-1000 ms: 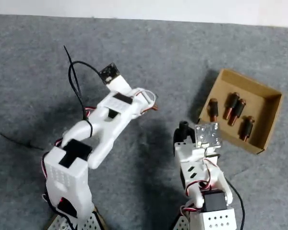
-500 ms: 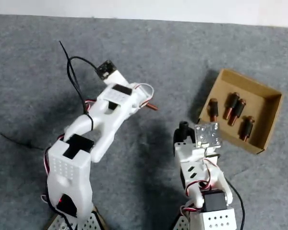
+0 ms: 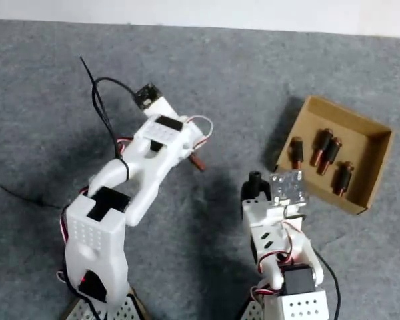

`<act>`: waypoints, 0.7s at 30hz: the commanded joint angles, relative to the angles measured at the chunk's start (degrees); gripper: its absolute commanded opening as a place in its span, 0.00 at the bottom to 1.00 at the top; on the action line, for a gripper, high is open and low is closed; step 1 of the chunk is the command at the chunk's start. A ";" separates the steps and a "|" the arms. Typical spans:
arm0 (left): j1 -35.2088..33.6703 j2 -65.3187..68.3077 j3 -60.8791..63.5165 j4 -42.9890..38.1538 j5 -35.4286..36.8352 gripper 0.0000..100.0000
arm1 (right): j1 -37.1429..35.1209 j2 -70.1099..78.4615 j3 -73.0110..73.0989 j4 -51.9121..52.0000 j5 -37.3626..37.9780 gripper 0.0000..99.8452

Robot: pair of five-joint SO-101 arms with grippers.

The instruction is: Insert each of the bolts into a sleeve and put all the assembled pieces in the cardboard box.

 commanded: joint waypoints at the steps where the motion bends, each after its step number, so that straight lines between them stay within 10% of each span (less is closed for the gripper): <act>1: -1.19 -0.22 -1.01 0.70 -2.29 0.02 | 0.57 -0.75 -0.22 0.22 0.79 0.00; 21: -0.22 -28.44 17.89 1.14 -14.07 0.00 | -2.42 -0.75 -0.13 0.04 0.88 0.00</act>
